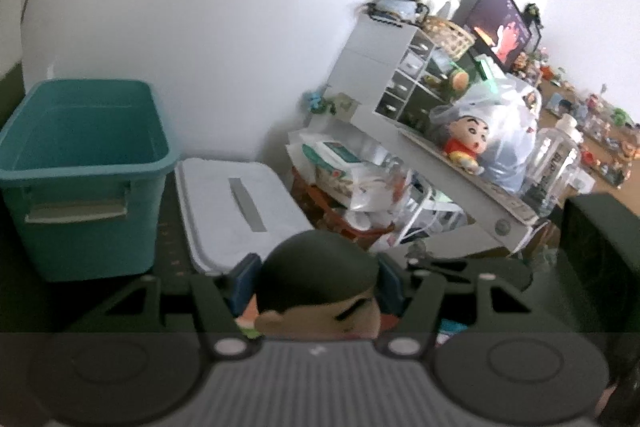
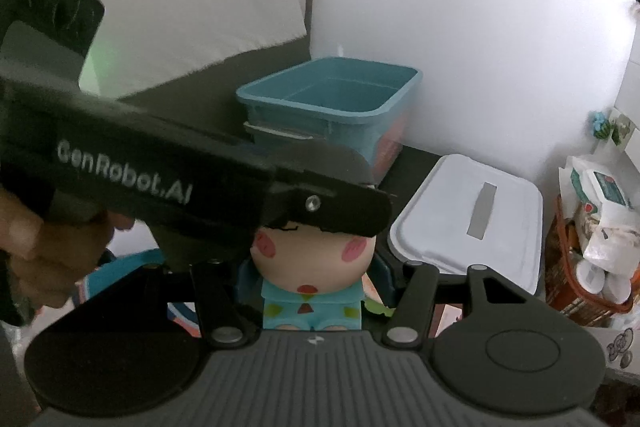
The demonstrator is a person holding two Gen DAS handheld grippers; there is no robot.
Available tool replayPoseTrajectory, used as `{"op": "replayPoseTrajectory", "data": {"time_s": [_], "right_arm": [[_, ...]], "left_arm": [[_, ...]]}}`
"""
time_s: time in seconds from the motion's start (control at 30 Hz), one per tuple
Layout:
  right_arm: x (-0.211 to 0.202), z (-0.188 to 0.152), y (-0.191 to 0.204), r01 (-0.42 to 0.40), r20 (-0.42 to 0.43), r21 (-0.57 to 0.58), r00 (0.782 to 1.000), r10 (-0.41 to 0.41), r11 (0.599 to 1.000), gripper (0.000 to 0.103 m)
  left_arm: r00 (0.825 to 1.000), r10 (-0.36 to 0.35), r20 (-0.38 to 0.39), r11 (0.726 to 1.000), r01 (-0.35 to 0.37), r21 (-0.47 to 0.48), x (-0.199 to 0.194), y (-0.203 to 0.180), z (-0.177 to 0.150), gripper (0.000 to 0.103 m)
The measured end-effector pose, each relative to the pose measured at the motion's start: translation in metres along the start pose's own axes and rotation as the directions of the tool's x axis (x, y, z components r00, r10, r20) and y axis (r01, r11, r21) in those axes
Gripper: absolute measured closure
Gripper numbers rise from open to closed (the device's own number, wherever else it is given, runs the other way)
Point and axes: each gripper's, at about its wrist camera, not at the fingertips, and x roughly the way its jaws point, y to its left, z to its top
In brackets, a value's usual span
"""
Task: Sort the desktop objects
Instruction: 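Carry the held figurine with the left tool toward the teal bin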
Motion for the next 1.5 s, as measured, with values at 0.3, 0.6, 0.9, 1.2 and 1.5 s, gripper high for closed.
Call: {"op": "replayPoseTrajectory", "data": {"time_s": [0.3,0.6,0.9,1.2,1.5], "right_arm": [[-0.017,0.004,-0.003,-0.021,0.004,0.035,1.0,0.021,0.999,0.042],[-0.026,0.003,-0.008,-0.058,0.024,0.085,0.998,0.056,0.995,0.042],[-0.029,-0.003,-0.016,-0.112,0.052,0.116,0.993,0.107,0.987,0.045],[-0.036,-0.006,-0.032,-0.205,0.078,0.131,0.977,0.196,0.97,0.045],[-0.036,-0.014,-0.041,-0.236,0.088,0.142,0.97,0.225,0.961,0.045]], "left_arm": [[0.999,-0.038,0.018,0.999,0.038,-0.004,-0.008,-0.006,0.001,0.038],[0.999,-0.024,0.027,0.999,0.024,-0.023,-0.011,-0.005,0.002,0.038],[0.999,-0.023,0.033,1.0,0.023,-0.005,-0.009,-0.008,-0.001,0.038],[0.995,-0.081,0.056,0.996,0.083,-0.03,-0.005,-0.005,-0.003,0.039],[0.994,-0.103,0.024,0.994,0.104,-0.04,0.004,-0.003,-0.007,0.04]]}}
